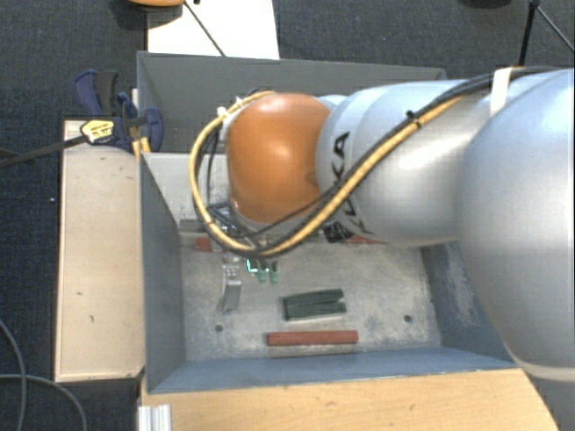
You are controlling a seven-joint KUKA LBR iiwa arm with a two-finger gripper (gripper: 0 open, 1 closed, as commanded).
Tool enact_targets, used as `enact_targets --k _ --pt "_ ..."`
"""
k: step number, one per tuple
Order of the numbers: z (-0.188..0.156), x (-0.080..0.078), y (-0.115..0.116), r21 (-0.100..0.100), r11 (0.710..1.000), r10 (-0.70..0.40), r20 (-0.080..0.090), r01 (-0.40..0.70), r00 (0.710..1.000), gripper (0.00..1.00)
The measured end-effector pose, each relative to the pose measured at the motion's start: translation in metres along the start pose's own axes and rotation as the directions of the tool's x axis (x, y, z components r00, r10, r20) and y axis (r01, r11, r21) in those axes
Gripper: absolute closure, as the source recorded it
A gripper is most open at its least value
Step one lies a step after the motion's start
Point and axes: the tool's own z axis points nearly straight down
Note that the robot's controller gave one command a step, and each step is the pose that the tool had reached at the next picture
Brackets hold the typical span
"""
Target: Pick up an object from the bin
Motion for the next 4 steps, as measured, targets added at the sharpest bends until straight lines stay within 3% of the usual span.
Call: enact_targets --k 1,2,3,4 --pt "-0.004 -0.002 -0.001 -0.002 1.000 0.005 0.007 -0.005 1.000 0.00" --pt "0.003 -0.010 -0.014 -0.003 0.998 -0.063 0.008 0.063 0.998 0.00" --pt "0.037 -0.019 -0.053 0.000 0.995 -0.104 0.010 0.104 0.994 0.00" --pt "0.052 -0.010 -0.074 0.001 0.973 -0.233 0.005 0.232 0.973 0.00"
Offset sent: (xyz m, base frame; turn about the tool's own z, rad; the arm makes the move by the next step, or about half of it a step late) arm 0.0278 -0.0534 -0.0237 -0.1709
